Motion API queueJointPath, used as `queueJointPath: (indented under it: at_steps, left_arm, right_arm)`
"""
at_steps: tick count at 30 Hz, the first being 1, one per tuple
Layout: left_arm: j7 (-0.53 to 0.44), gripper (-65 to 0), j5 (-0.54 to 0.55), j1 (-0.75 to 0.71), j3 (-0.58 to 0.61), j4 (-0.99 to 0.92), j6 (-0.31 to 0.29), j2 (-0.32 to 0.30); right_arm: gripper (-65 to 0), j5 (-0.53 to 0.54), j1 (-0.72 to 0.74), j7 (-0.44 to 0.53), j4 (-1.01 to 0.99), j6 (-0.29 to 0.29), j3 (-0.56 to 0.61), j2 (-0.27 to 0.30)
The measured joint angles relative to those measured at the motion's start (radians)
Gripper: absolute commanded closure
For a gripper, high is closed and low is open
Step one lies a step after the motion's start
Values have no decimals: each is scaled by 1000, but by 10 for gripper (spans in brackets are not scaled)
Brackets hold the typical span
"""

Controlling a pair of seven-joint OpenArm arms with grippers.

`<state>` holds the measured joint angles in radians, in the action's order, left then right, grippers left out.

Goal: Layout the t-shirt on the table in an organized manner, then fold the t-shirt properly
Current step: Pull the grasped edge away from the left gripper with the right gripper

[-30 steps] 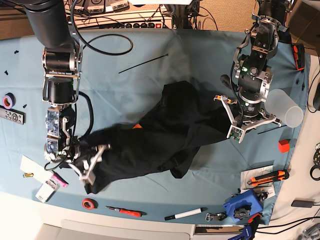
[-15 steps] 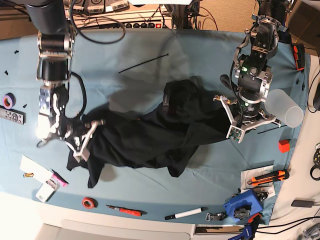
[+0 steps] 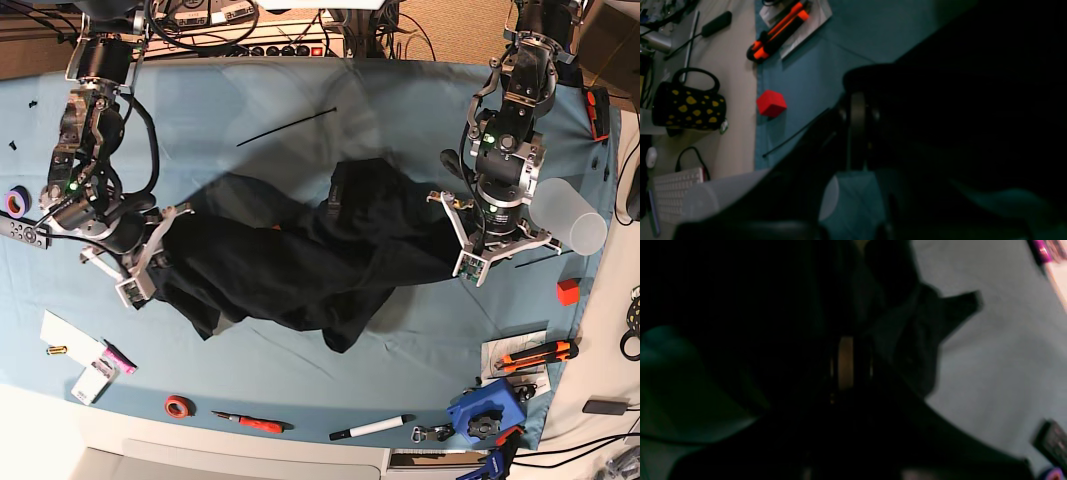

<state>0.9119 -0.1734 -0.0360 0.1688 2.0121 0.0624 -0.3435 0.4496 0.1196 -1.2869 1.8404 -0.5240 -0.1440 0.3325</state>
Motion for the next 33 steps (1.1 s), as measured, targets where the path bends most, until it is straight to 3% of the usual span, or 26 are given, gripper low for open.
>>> queueJointPath:
  at_steps: [2, 4, 7, 9, 12, 18, 23, 28, 33]
  left_arm:
    - [0, 0, -1, 0, 0, 0, 0, 0]
    - [0, 0, 0, 0, 0, 0, 0, 0]
    - [0, 0, 0, 0, 0, 0, 0, 0]
    - [0, 0, 0, 0, 0, 0, 0, 0]
    - [0, 0, 30, 0, 0, 0, 0, 0]
    - [0, 0, 37, 0, 0, 0, 0, 17]
    - [-9, 0, 36, 0, -1, 0, 0, 16]
    - [-23, 0, 36, 0, -1, 0, 0, 17]
    - [-23, 0, 36, 0, -1, 0, 0, 16]
  right_arm:
    - [-241, -24, -11, 1, 0, -4, 0, 0]
    - [-282, -26, -37, 34, 0, -12, 0, -1]
    - [-281, -34, -40, 90, 0, 31, 0, -1]
    - [-281, -118, -11, 201, -2, 104, 0, -1]
    - [-280, -216, 85, 239, -28, 145, -3, 0]
    - [-280, -218, 311, 252, -397, 152, 39, 0]
    - [-280, -210, 466, 311, -713, 147, 167, -6]
    - [-280, -231, 520, 355, -861, 144, 275, -55]
    - [-280, -347, 512, 365, -964, 211, 300, -116]
